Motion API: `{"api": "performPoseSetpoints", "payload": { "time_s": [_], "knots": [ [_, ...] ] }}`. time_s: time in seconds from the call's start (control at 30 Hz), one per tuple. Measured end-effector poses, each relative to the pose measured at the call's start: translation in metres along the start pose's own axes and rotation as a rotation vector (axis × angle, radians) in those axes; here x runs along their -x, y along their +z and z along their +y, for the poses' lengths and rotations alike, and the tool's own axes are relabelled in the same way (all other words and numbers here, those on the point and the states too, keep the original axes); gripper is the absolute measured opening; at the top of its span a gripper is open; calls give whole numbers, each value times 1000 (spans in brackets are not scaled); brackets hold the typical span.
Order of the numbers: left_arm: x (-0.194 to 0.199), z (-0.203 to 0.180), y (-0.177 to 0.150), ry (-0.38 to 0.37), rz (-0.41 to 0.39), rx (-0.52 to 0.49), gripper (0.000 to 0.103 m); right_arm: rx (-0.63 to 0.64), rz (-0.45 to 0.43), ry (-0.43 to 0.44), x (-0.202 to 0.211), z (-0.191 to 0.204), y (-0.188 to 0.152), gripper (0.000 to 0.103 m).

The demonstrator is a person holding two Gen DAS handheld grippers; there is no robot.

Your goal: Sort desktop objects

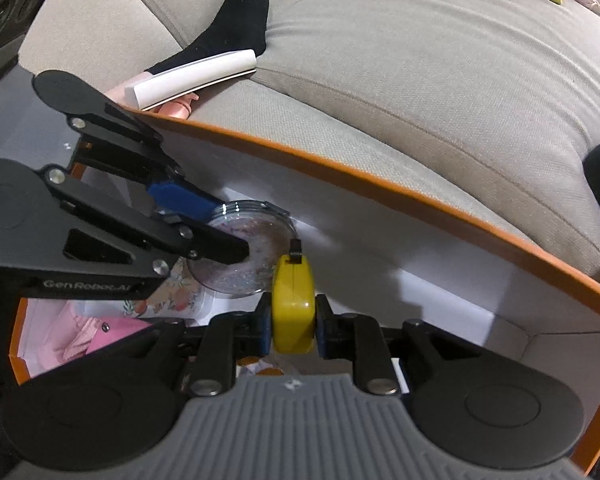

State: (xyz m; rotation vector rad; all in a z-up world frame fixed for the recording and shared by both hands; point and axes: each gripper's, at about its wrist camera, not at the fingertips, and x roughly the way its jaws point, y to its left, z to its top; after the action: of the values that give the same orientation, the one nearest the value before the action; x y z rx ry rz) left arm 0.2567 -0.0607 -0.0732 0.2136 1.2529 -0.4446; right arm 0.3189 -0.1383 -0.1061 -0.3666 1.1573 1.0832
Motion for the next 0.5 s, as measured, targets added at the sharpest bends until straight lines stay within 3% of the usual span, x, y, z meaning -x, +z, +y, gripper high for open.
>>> {"api": "performPoseSetpoints", "payload": {
  "time_s": [0.17,0.5],
  "knots": [
    [13,6,-6,40,-28,13,25,3,1,-10,0,2,-1,22],
    [50,16,-27,-1,-138,49,25,-18,5,-14,-4,11,-5,22]
  ]
}}
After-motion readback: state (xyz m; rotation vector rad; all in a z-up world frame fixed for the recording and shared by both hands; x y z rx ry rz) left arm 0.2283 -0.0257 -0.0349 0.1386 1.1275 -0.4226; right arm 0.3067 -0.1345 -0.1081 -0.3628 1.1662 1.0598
